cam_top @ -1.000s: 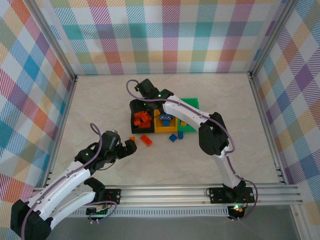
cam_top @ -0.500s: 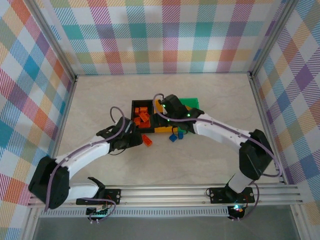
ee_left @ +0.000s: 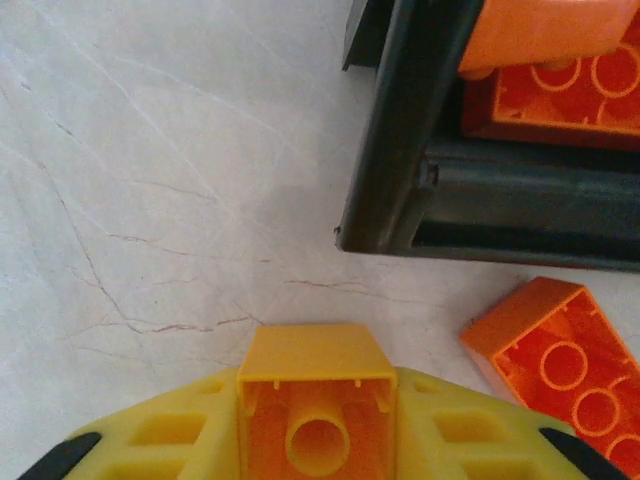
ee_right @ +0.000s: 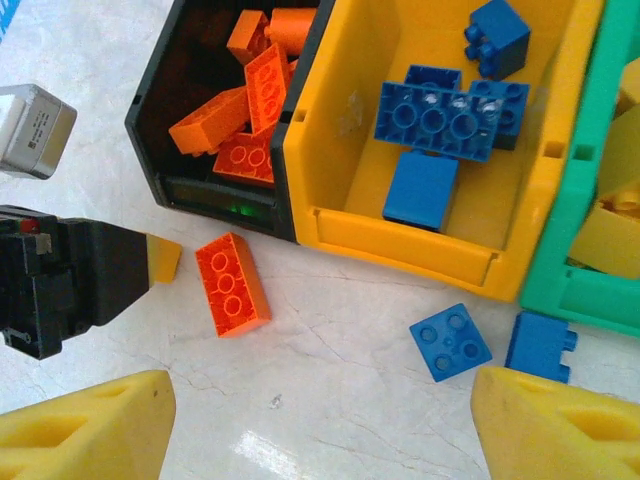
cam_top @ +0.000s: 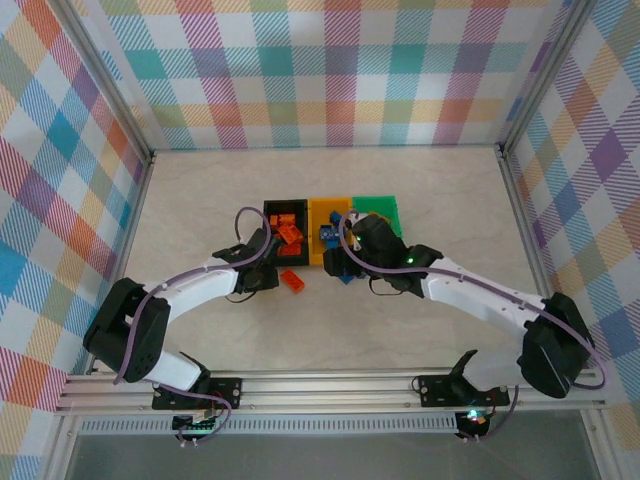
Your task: Sort the legos into containers by color
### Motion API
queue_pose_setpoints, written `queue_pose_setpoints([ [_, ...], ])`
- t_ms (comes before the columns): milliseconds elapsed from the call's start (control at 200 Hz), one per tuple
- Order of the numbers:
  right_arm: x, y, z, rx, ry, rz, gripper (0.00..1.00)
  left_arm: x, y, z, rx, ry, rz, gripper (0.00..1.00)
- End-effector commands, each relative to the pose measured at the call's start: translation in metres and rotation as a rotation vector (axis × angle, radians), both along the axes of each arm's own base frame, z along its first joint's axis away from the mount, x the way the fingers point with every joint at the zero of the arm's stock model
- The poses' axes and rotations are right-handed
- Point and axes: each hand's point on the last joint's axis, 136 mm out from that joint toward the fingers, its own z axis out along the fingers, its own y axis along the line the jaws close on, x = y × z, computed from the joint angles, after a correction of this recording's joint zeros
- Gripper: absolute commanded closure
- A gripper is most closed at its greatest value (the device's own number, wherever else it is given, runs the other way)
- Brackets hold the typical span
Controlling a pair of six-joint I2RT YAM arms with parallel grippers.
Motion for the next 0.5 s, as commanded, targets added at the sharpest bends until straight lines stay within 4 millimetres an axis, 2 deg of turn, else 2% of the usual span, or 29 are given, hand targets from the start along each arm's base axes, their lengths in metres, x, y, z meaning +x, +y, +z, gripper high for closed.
queue_pose_setpoints([
  [0, 0.003, -0.01, 0.012, 0.008, -0.048, -0.045, 0.22, 0.006, 0.002, 0.005, 0.006, -0.009, 0.001, 0.77],
  [70, 0.002, -0.021, 0.011, -0.018, -0.059, -0.076, 0.21, 0.005, -0.004, 0.016, -0.03, -0.017, -0.01, 0.85],
  [195, -0.003, -0.045, 0.006, -0.049, -0.083, -0.144, 0.2, 0.005, -0.034, 0.058, -0.133, -0.081, -0.073, 0.86],
  [335, -0.013, -0.068, -0.009, -0.05, -0.071, -0.209, 0.2, 0.018, -0.095, 0.104, -0.246, -0.139, -0.181, 0.86],
  [495, -0.025, -0.088, -0.018, -0.063, -0.052, -0.261, 0.2, 0.053, -0.161, 0.124, -0.358, -0.153, -0.251, 0.86],
])
